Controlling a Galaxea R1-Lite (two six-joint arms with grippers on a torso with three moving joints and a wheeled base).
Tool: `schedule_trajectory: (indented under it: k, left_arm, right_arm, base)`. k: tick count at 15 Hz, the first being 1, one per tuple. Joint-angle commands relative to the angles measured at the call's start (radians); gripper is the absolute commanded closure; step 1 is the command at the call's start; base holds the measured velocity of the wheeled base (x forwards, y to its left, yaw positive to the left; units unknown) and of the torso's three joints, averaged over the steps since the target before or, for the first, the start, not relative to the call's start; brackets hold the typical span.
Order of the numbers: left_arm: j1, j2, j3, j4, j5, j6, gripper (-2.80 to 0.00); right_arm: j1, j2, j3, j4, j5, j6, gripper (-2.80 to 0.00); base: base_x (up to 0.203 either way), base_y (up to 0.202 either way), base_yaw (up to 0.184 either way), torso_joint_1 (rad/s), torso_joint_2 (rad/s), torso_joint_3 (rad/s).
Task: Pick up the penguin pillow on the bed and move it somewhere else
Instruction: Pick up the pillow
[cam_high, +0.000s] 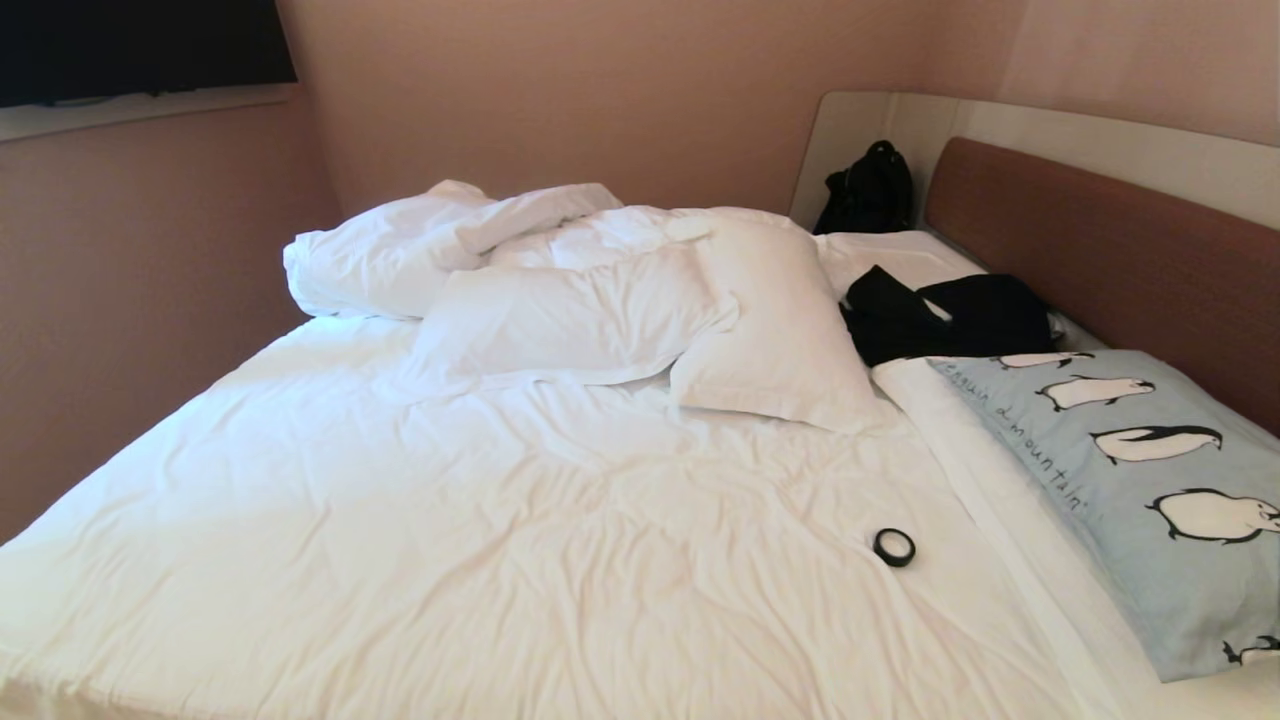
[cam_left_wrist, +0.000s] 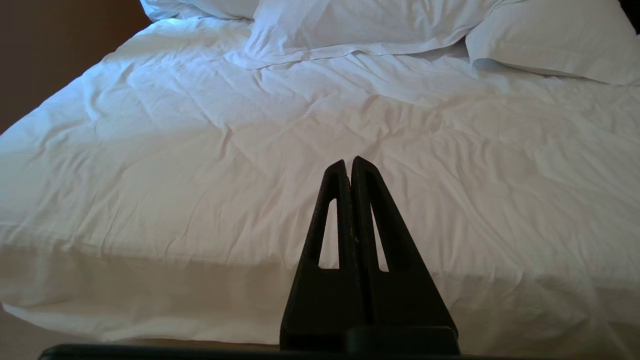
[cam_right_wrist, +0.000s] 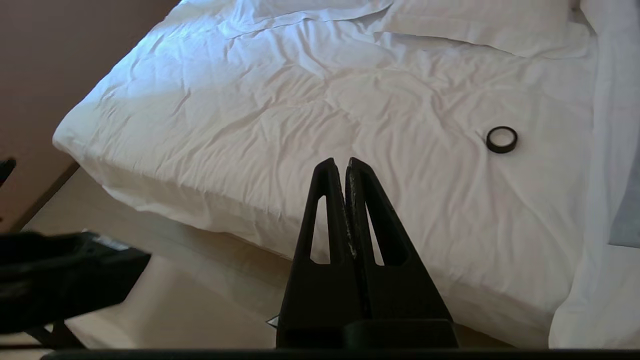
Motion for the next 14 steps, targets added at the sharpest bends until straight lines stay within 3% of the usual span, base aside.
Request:
schedule_trajectory:
  k: [1, 3, 5, 6, 9, 14]
  left_arm:
    - [0.0, 0.0, 0.002, 0.0, 0.0, -0.001, 0.0]
    - [0.0, 0.0, 0.002, 0.0, 0.0, 0.0, 0.0]
    - [0.0, 0.0, 0.002, 0.0, 0.0, 0.0, 0.0]
    - [0.0, 0.0, 0.002, 0.0, 0.0, -0.001, 0.0]
    - [0.0, 0.0, 0.002, 0.0, 0.0, -0.001, 0.0]
    - [0.0, 0.0, 0.002, 0.0, 0.0, 0.0, 0.0]
  right_arm:
    - [0.054, -0.111, -0.021, 0.058, -0.059, 0.0, 0.0]
    - [0.144, -0.141, -0.059, 0.057, -0.171, 0.001, 0.0]
    - [0.245, -0.162, -0.1, 0.057, -0.357, 0.011, 0.0]
    - [0.262, -0.189, -0.107, 0.057, -0.41, 0.012, 0.0]
    - [0.275, -0.204, -0.12, 0.055, -0.51, 0.022, 0.0]
    - [0.306, -0.204, -0.112, 0.01, -0.551, 0.024, 0.0]
  base:
    - [0.0, 0.0, 0.0, 0.0, 0.0, 0.0]
    - [0.0, 0.0, 0.0, 0.0, 0.0, 0.0]
    - [0.0, 0.0, 0.0, 0.0, 0.0, 0.0]
    - [0.0, 0.0, 0.0, 0.0, 0.0, 0.0]
    - [0.0, 0.0, 0.0, 0.0, 0.0, 0.0]
    - [0.0, 0.0, 0.0, 0.0, 0.0, 0.0]
